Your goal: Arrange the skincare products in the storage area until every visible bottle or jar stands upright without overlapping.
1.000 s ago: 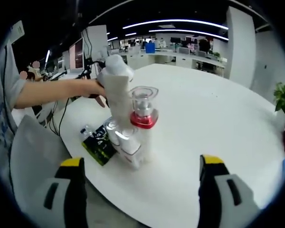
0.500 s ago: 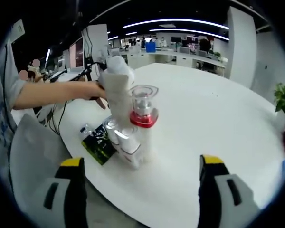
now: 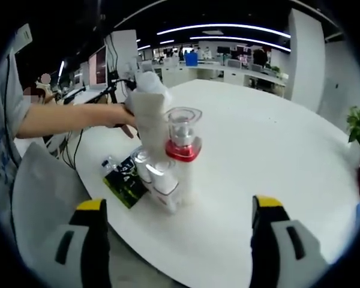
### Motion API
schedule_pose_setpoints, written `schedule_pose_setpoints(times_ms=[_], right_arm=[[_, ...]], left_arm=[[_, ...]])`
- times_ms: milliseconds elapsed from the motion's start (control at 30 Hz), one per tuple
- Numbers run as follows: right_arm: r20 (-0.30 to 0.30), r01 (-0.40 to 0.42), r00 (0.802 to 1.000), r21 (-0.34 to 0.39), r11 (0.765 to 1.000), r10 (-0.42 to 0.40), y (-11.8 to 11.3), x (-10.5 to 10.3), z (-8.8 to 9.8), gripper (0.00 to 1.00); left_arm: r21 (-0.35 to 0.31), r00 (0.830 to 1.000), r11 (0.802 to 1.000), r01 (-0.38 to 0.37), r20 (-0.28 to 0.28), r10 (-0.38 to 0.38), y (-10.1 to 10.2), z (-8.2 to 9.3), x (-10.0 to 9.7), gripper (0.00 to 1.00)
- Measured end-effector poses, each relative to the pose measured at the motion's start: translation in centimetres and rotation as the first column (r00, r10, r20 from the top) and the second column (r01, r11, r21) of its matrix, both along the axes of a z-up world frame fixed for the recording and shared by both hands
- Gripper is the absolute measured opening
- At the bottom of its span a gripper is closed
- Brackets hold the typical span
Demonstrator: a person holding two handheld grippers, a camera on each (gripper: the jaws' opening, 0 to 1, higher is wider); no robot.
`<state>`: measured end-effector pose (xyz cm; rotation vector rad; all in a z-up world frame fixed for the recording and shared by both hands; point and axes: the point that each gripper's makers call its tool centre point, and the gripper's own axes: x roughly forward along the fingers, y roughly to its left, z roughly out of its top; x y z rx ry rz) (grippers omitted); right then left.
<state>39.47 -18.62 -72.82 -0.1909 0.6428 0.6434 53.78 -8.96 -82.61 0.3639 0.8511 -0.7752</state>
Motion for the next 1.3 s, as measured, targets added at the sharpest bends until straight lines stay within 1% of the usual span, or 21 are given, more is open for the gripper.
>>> schedule_pose_setpoints(times_ms=[333, 500, 667, 933, 1300], right_arm=[[0.001, -0.013, 1.0, -0.008, 1.0, 0.013, 0.18, 0.01, -0.04, 1.0], [0.006, -0.019, 1.0, -0.007, 1.0, 0.019, 0.35, 0.11, 0.04, 1.0], [0.004, -0.028, 1.0, -0.01, 1.0, 0.028, 0.56, 0.11, -0.02, 1.0], [0.006, -0.025, 1.0, -0.008, 1.0, 0.025, 0.54, 0.27, -0.01, 1.0], [0.003, -0.021, 1.0, -0.013, 1.0, 0.021, 0.34, 0.12, -0.13, 1.0]], left_arm=[[-0.006, 1.0, 1.0, -0.02, 0.006, 0.02, -0.02, 0.0, -0.25, 0.52], [0.0, 1.0, 1.0, -0.024, 0.002, 0.024, -0.08, 0.01, -0.41, 0.49], [0.004, 0.999, 0.999, -0.036, -0.003, 0.036, 0.05, -0.04, -0.21, 0.42], [-0.001, 0.999, 0.999, -0.048, 0.0, 0.048, 0.09, -0.01, -0.07, 0.38], [-0.002, 0.999, 0.999, -0.04, 0.004, 0.04, 0.03, -0.08, 0.08, 0.37]])
